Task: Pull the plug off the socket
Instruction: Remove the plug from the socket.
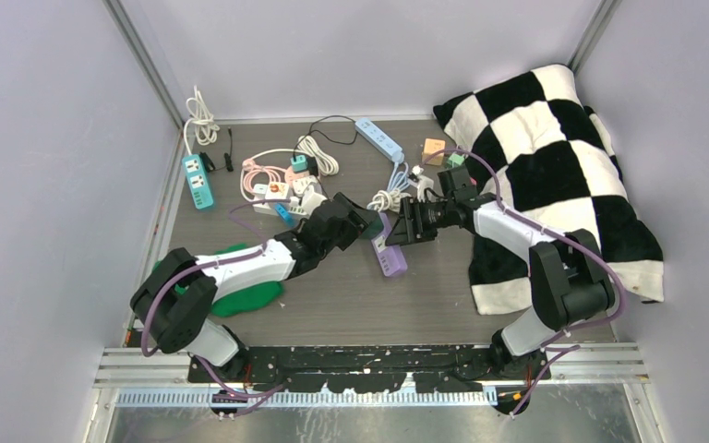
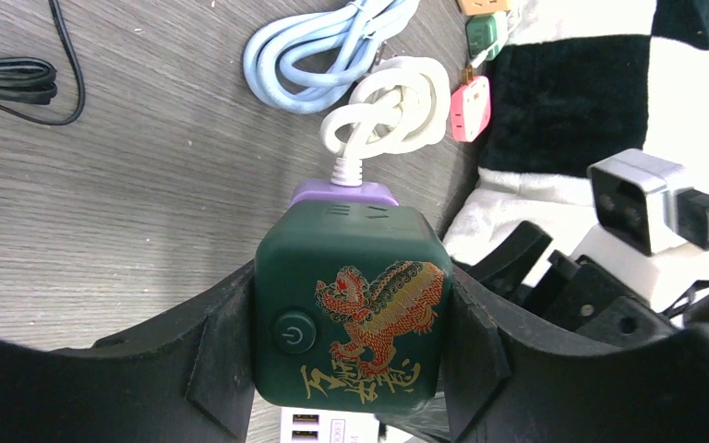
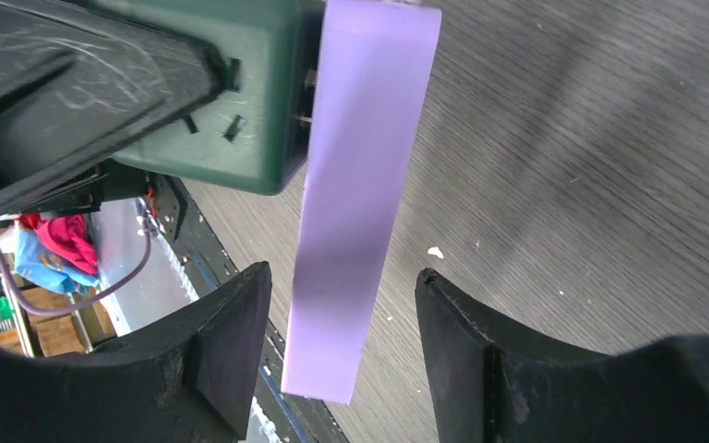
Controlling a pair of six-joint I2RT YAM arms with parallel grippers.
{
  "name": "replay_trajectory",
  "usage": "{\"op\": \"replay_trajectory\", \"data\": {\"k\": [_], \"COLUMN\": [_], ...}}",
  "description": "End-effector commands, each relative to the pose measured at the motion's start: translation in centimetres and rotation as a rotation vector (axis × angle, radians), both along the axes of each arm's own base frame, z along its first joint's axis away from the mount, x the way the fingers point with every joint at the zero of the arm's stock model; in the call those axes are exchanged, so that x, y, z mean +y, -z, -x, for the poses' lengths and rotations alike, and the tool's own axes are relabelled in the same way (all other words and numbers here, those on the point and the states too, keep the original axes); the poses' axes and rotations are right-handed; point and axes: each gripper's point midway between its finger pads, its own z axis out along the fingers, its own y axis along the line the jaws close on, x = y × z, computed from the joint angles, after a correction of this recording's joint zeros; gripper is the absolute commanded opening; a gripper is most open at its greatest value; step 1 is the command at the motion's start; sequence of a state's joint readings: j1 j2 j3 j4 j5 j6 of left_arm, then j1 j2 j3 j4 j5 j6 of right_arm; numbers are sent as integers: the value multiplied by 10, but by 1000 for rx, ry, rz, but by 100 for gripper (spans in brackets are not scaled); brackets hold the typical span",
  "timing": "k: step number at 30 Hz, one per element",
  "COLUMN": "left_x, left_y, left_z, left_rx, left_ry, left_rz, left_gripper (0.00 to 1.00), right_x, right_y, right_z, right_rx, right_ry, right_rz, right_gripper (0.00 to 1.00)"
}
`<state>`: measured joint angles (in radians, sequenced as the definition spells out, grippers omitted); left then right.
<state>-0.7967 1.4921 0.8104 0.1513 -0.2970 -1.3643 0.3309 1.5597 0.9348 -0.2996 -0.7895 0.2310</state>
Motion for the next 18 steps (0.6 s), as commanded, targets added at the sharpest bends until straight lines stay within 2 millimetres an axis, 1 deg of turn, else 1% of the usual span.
{"op": "replay_trajectory", "data": {"k": [1, 4, 7, 9, 10, 13, 18], "left_x": [-13, -14, -14, -13, -13, -9, -7], "left_y": [-66, -69, -73, -75, -76, -78, -76], "left_z": [-29, -30, -31, -32, -32, -32, -32], "left_rx": [-139, -146, -154, -159, -162, -164, -155], "left_ry": [-80, -82, -93, -101, -106, -128, -139], "left_rz": [187, 205, 229, 240, 247, 269, 259], "left_gripper": [0, 0, 0, 0, 0, 0, 0], "right_x": [0, 1, 9, 13, 15, 16, 17], "right_y": [8, 12, 12, 11, 10, 6, -3], "right_z": [-8, -8, -3, -1, 0, -1, -5], "right_rx": [-27, -15, -10, -11, -10, -16, -34], "right_ry": [18, 14, -9, -22, -26, -26, -21], "right_rz": [49, 57, 52, 46, 40, 32, 24], "right_gripper": [64, 64, 63, 59, 54, 32, 12]}}
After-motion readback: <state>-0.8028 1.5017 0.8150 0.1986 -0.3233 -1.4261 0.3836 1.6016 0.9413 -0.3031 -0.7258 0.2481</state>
